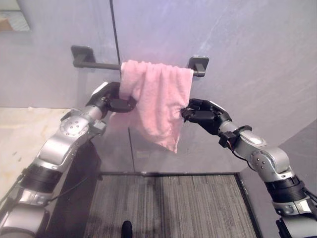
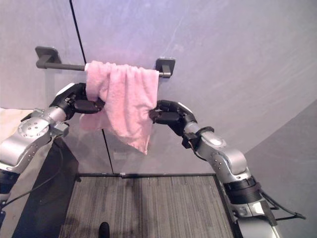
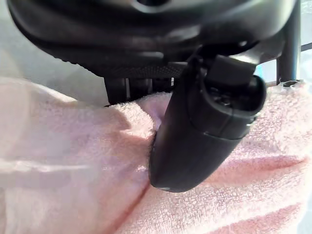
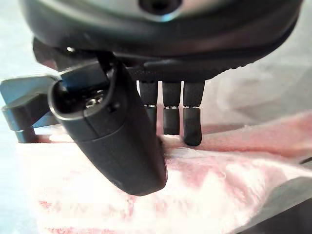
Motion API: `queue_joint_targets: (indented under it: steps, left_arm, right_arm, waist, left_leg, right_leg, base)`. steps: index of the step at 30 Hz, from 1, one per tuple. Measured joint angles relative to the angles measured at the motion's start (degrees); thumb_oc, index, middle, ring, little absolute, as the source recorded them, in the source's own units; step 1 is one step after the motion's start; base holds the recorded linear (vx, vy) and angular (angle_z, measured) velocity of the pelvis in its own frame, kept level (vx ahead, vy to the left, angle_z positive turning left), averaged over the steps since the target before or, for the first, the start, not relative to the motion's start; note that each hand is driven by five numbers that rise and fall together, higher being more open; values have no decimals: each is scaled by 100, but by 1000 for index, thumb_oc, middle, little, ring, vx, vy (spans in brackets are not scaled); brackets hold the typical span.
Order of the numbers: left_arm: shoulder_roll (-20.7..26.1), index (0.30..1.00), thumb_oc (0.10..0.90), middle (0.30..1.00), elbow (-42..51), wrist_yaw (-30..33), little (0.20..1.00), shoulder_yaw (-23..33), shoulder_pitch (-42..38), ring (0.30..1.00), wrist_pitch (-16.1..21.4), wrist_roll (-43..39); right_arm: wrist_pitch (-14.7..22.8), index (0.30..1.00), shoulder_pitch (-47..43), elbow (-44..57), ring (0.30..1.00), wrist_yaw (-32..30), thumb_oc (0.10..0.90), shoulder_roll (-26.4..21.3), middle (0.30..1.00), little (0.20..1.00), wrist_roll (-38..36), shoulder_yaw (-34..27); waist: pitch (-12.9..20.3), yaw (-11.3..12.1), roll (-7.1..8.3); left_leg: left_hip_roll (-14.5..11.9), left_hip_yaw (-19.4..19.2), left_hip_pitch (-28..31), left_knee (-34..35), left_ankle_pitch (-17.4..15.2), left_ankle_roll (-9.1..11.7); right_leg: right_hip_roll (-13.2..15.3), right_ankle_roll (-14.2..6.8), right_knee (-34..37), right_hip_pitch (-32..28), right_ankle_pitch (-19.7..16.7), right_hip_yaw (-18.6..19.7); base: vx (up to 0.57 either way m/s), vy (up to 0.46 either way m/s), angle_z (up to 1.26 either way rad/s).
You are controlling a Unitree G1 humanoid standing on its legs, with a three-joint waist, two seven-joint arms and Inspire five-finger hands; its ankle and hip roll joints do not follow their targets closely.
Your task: Organize the bathroom.
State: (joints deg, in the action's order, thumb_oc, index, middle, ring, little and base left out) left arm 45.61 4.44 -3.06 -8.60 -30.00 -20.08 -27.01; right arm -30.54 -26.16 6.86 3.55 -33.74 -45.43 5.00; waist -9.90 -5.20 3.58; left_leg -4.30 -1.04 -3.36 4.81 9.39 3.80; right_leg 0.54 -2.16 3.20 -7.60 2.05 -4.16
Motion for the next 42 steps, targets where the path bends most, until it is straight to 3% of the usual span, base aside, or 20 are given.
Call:
queue_joint_targets:
  steps: [10,20,27,34,42]
  left_arm:
    - [-1,300,400,300,0,9,300,1,0,300,0,3]
    - [-28,300,400,300,1,411,300,10,46,300,23,-68]
    - [-84,300,400,300,-9,803,300,814,639,300,125,-49]
    - [-164,300,400,300,-5,904,300,861,657,300,132,-40]
    - [-253,300,400,300,12,895,300,913,840,300,138,-40]
  right_arm:
    - [0,300,1,0,300,-13,400,2,300,300,-1,0]
    - [1,300,15,-3,300,-80,400,2,300,300,0,-57]
    - [0,300,169,6,300,-234,400,2,300,300,-4,-312]
    - [-1,300,184,13,300,-229,400,19,300,300,-44,-311]
    - [-1,300,194,23,300,-244,400,23,300,300,-43,-308]
  waist:
    - [1,12,-2]
    - [5,19,-10]
    - [26,71,-53]
    - [34,253,-67]
    - [34,283,-67]
  left_leg:
    - [7,-2,0,0,-1,0]
    - [9,-2,-1,1,-1,0]
    - [19,44,-17,1,-1,0]
    - [86,132,-29,1,-8,-8]
    - [80,139,-30,2,-8,-7]
  right_leg:
    - [8,0,0,0,0,0]
    - [7,0,2,-1,0,-2]
    - [3,0,34,-23,1,-42]
    - [46,0,91,-88,1,-149]
    - [37,0,95,-97,1,-160]
  base:
    - [0,0,0]
    - [0,0,0]
    - [-1,0,2]
    - [-1,3,9]
    - [0,0,0]
